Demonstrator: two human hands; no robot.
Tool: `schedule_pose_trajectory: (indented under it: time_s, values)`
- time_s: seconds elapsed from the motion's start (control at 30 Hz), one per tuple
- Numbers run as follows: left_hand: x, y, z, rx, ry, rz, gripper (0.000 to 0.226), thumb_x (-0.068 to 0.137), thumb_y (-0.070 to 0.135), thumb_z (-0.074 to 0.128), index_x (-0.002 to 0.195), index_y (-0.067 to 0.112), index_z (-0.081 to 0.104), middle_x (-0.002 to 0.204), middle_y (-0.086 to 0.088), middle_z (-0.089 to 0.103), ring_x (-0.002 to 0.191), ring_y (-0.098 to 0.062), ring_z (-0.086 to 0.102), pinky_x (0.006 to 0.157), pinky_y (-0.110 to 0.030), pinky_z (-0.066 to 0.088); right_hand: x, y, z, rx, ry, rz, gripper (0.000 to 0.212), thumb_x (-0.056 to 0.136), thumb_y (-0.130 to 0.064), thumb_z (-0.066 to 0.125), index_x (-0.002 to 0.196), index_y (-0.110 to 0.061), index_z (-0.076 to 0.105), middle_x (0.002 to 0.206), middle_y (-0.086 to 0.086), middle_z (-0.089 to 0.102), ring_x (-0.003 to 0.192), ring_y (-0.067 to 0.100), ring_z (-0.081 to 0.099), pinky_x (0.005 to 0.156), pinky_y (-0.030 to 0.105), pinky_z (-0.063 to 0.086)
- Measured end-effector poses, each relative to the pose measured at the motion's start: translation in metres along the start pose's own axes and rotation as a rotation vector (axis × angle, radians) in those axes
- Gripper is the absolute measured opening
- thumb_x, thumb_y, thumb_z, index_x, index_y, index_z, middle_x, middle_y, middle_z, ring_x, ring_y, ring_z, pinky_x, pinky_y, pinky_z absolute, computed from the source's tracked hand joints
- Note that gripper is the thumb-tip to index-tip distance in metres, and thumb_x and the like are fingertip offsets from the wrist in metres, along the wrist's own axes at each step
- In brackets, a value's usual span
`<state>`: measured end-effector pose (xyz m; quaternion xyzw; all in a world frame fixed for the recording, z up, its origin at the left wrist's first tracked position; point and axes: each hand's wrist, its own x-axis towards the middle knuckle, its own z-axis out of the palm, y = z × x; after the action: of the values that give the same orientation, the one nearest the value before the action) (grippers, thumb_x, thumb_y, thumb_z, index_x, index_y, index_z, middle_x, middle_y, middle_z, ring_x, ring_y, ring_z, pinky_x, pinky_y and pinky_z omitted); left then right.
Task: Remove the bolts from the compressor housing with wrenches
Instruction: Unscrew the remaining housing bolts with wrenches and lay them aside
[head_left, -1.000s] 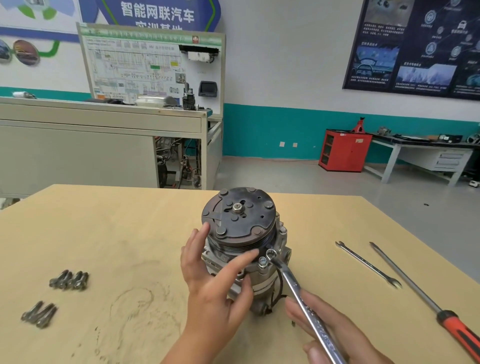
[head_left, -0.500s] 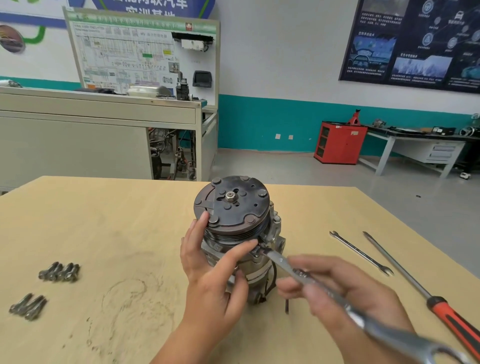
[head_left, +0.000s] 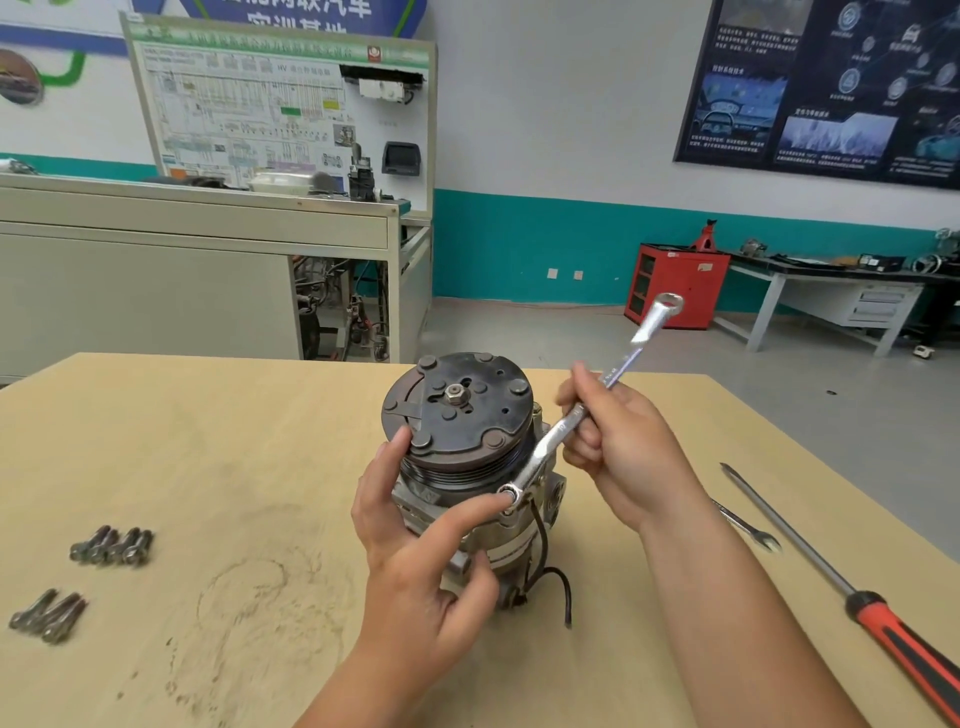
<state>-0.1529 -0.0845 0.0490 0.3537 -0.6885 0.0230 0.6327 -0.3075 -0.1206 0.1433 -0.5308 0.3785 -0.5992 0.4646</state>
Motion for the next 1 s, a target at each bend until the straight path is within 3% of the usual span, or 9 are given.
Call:
schedule_pose_trajectory:
  time_s: [0.17, 0.27, 0.33, 0.37, 0.47, 0.53, 0.7, 0.87, 1.0]
  values:
    - [-0.001, 0.001, 0.000, -0.004, -0.014, -0.011, 0.051, 0.071, 0.022, 0.053, 0.117, 0.043, 0.057, 0.152, 0.001, 0.016, 0.145, -0.026, 0.014, 0.116, -0.044, 0.020, -0.041, 0.002, -0.007, 0.269, 0.036, -0.162, 0.035, 0.083, -0.040, 0.047, 0.055, -0.023, 0.058, 0.043, -0.007, 0.037, 0.039, 0.005, 0.032, 0.044, 0.017, 0.031]
    - [0.000, 0.001, 0.000, -0.022, -0.007, -0.028, 0.055, 0.071, 0.023, 0.054, 0.123, 0.041, 0.051, 0.149, -0.010, 0.020, 0.145, -0.026, 0.015, 0.118, -0.042, 0.017, -0.073, 0.006, -0.006, 0.254, 0.055, -0.207, 0.032, 0.074, -0.054, 0.063, 0.066, -0.023, 0.066, 0.052, -0.001, 0.053, 0.050, 0.010, 0.049, 0.051, 0.016, 0.041]
    - [0.001, 0.002, -0.001, -0.038, -0.001, -0.033, 0.054, 0.071, 0.022, 0.055, 0.124, 0.034, 0.051, 0.148, -0.015, 0.021, 0.145, -0.024, 0.016, 0.118, -0.035, 0.016, -0.090, 0.010, -0.003, 0.192, 0.081, -0.250, 0.020, 0.075, -0.044, 0.066, 0.073, -0.024, 0.069, 0.060, 0.005, 0.062, 0.058, 0.014, 0.058, 0.053, 0.015, 0.043]
    - [0.001, 0.002, -0.001, -0.047, 0.002, -0.038, 0.053, 0.071, 0.022, 0.055, 0.123, 0.031, 0.051, 0.147, -0.016, 0.021, 0.144, -0.023, 0.017, 0.117, -0.031, 0.016, -0.098, 0.011, -0.001, 0.163, 0.123, -0.265, 0.015, 0.079, -0.034, 0.058, 0.074, -0.026, 0.070, 0.063, 0.008, 0.065, 0.060, 0.016, 0.061, 0.053, 0.015, 0.043]
    - [0.001, 0.002, -0.003, -0.072, 0.009, -0.050, 0.053, 0.071, 0.022, 0.055, 0.123, 0.030, 0.049, 0.146, -0.015, 0.022, 0.143, -0.022, 0.019, 0.115, -0.027, 0.018, -0.116, 0.019, 0.003, 0.029, 0.237, -0.326, 0.027, 0.077, -0.022, 0.046, 0.073, -0.036, 0.069, 0.067, 0.010, 0.070, 0.060, 0.019, 0.066, 0.050, 0.017, 0.043]
    - [0.001, 0.002, -0.002, -0.072, 0.013, -0.043, 0.050, 0.072, 0.021, 0.054, 0.121, 0.031, 0.051, 0.145, -0.014, 0.023, 0.143, -0.022, 0.020, 0.115, -0.030, 0.020, -0.125, 0.022, 0.008, -0.071, 0.232, -0.358, 0.019, 0.073, -0.033, 0.051, 0.077, -0.042, 0.067, 0.068, 0.003, 0.072, 0.060, 0.017, 0.067, 0.048, 0.016, 0.044]
    - [0.001, 0.001, -0.001, -0.066, 0.016, -0.025, 0.043, 0.072, 0.021, 0.055, 0.113, 0.034, 0.058, 0.146, -0.008, 0.022, 0.145, -0.022, 0.018, 0.116, -0.032, 0.021, -0.129, 0.030, 0.015, -0.313, 0.232, -0.353, 0.026, 0.074, -0.052, 0.043, 0.093, -0.049, 0.060, 0.079, -0.009, 0.074, 0.064, 0.015, 0.067, 0.051, 0.021, 0.049]
    - [0.000, -0.001, 0.000, -0.034, 0.013, -0.027, 0.043, 0.072, 0.021, 0.055, 0.112, 0.037, 0.060, 0.148, -0.007, 0.019, 0.145, -0.026, 0.016, 0.117, -0.039, 0.021, -0.123, 0.024, 0.019, -0.357, 0.175, -0.329, 0.041, 0.075, -0.077, 0.043, 0.097, -0.046, 0.060, 0.083, -0.013, 0.073, 0.074, 0.002, 0.068, 0.059, 0.008, 0.047]
    - [-0.001, -0.001, 0.001, 0.000, -0.010, -0.034, 0.048, 0.072, 0.022, 0.054, 0.117, 0.037, 0.059, 0.150, -0.006, 0.017, 0.146, -0.027, 0.013, 0.118, -0.038, 0.017, -0.114, 0.012, 0.016, -0.255, 0.167, -0.318, 0.032, 0.081, -0.063, 0.049, 0.088, -0.036, 0.063, 0.072, 0.001, 0.073, 0.064, 0.013, 0.069, 0.051, 0.010, 0.043]
